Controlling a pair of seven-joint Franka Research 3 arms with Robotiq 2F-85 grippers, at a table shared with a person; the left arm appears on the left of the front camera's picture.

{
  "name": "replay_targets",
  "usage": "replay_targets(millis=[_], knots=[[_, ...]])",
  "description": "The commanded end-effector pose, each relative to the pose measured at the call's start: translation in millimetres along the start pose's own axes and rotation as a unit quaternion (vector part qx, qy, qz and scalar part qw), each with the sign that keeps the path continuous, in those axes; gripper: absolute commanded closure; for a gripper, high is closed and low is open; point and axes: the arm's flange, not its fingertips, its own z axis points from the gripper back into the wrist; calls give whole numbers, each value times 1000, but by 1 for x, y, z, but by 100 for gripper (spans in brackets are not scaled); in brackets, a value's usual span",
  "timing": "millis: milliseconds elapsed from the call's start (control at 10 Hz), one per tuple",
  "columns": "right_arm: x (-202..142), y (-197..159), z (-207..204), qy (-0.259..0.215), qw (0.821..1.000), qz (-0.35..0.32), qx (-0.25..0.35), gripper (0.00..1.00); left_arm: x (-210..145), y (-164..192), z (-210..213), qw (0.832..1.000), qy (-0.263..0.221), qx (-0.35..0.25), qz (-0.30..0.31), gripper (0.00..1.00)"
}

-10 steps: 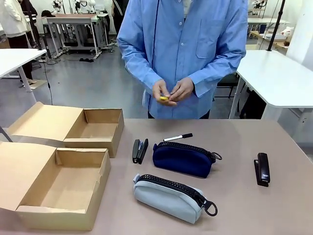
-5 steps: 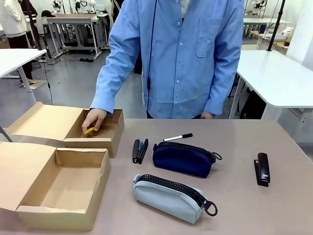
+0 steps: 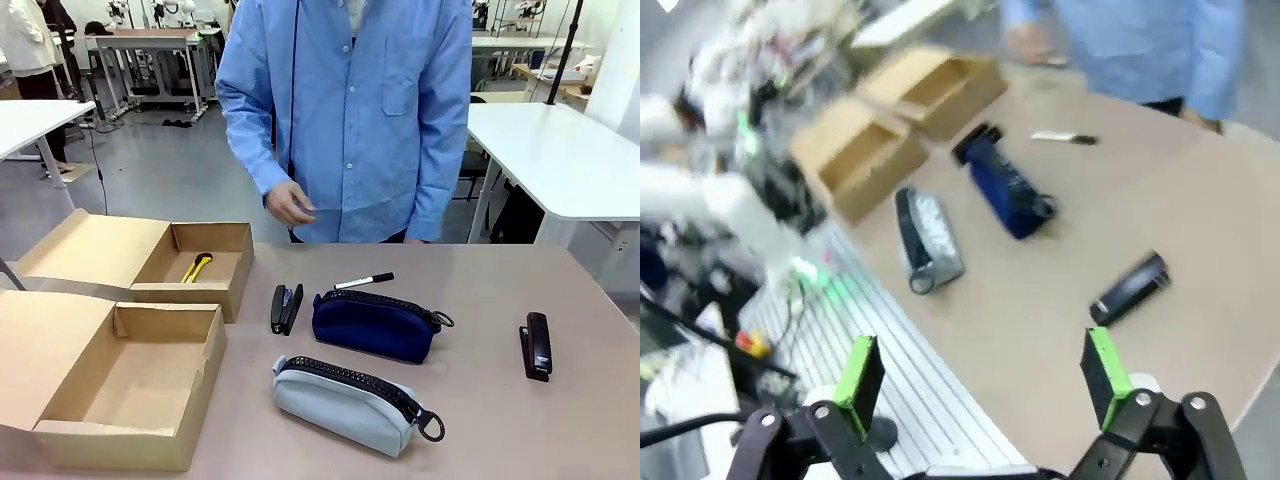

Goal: Place items inside the box.
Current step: Pick up a Pencil pouch or Stapler and place it inside the Mailer Box closest to the robot.

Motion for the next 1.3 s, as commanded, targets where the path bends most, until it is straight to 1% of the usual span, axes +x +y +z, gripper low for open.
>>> replay_targets(millis=[0,100,200,300,400,600,700,800,900,1000,1100,1200], knots=[[13,28,-139,75,987,133,56,0,1,-1,0,1000,-7,-13,-11,0],[14,45,-191,139,970,182,80,0,1,-1,0,1000,-7,-13,-11,0],[9,63,-228,166,955,211,123,0,1,-1,0,1000,-7,-13,-11,0],[4,70,-233,184,953,206,123,0,1,-1,0,1000,-7,-13,-11,0],[69,52,-159,159,968,160,110,0,1,-1,0,1000,-7,-13,-11,0],[69,52,-159,159,968,160,110,0,1,-1,0,1000,-7,-13,-11,0],[72,60,-196,187,958,179,126,0,1,-1,0,1000,-7,-13,-11,0],[67,72,-204,217,950,200,99,0,1,-1,0,1000,-7,-13,-11,0],[70,80,-227,243,945,215,45,0,1,-1,0,1000,-7,-13,-11,0],[72,88,-251,268,935,234,6,0,1,-1,0,1000,-7,-13,-11,0],[74,92,-289,315,917,242,-28,0,1,-1,0,1000,-7,-13,-11,0],[71,93,-319,345,908,237,-30,0,1,-1,0,1000,-7,-13,-11,0]])
